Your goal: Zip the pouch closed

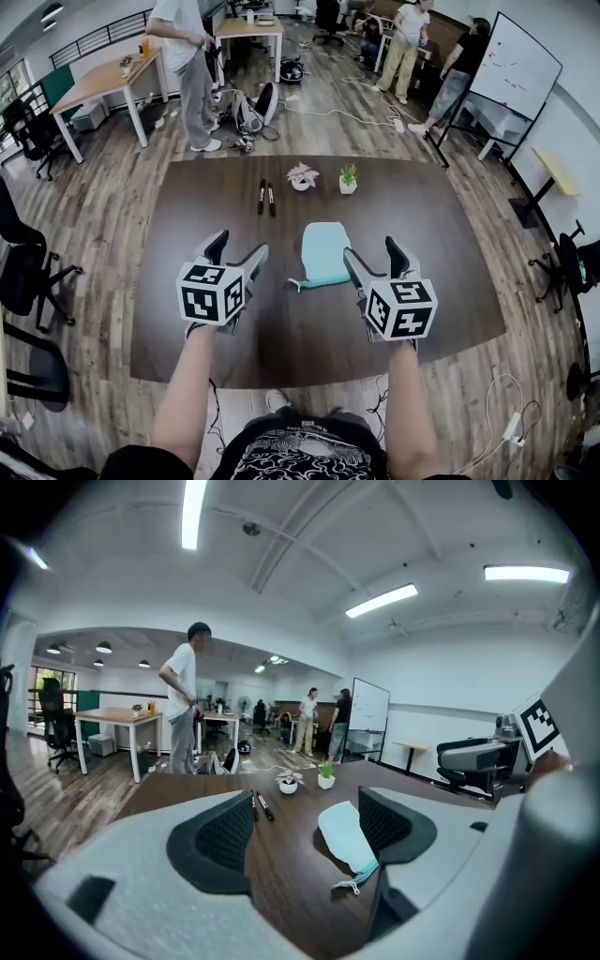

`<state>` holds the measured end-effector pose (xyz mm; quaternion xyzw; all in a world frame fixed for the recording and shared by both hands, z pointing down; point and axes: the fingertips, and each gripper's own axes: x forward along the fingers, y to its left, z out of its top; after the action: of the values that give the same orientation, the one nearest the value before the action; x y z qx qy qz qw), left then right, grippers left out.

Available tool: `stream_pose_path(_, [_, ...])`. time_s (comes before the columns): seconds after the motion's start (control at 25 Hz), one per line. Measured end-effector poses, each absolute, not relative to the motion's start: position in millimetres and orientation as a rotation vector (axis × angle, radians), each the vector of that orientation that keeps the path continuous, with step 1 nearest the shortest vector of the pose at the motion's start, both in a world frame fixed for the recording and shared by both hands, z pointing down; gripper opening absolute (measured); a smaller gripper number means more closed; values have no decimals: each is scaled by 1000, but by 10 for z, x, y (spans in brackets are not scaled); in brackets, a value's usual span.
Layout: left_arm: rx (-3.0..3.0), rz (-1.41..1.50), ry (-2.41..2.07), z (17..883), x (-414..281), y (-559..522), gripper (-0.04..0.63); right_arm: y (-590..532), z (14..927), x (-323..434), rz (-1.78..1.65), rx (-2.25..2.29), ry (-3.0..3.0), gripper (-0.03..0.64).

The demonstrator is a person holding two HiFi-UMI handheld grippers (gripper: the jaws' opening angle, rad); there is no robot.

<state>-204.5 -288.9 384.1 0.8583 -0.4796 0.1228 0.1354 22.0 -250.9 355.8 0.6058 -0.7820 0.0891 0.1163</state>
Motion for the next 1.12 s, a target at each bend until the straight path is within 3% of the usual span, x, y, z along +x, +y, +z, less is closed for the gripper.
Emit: stream_pose_path(1.12, [2467, 402, -1478, 3807, -1299, -3068, 327, -2899, 3668, 886, 271, 1652, -2413, 362])
